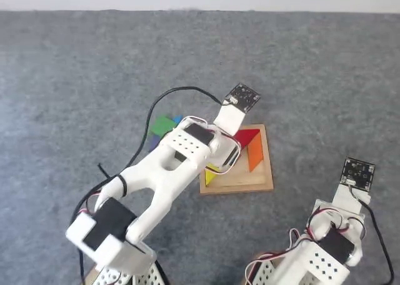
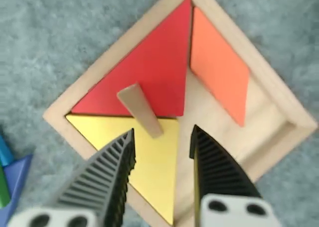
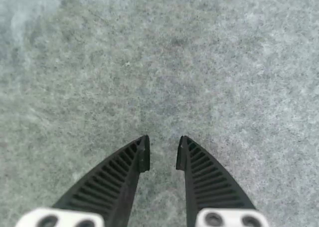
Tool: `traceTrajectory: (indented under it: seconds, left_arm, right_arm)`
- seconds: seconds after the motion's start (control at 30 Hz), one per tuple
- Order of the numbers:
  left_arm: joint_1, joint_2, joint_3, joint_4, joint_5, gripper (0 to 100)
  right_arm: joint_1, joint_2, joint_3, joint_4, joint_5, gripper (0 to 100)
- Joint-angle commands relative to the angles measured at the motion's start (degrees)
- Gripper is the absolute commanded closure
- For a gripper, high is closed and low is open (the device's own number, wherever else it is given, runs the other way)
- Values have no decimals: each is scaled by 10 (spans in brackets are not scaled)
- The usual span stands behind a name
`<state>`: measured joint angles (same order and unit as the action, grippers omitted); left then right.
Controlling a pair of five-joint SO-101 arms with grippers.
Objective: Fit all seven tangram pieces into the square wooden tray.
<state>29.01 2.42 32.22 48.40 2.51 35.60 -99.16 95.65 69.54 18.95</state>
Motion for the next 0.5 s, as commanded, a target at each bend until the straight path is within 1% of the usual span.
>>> traceTrajectory:
  seconds: [0.0, 0.07, 0.2, 0.33, 0.47]
  left_arm:
    - [4, -37, 7, -39, 6, 823]
    - [-2, -40, 7, -41, 10, 823]
    - [-50, -84, 12, -42, 10, 823]
    - [-69, -202, 66, -56, 7, 823]
    - [-83, -334, 160, -107, 7, 823]
  right_arm:
    - [-7, -9, 11, 1, 6, 884]
    - [-7, -9, 11, 1, 6, 884]
    - [-7, -9, 11, 1, 6, 884]
    - [-7, -9, 11, 1, 6, 884]
    - [-7, -9, 11, 1, 6, 884]
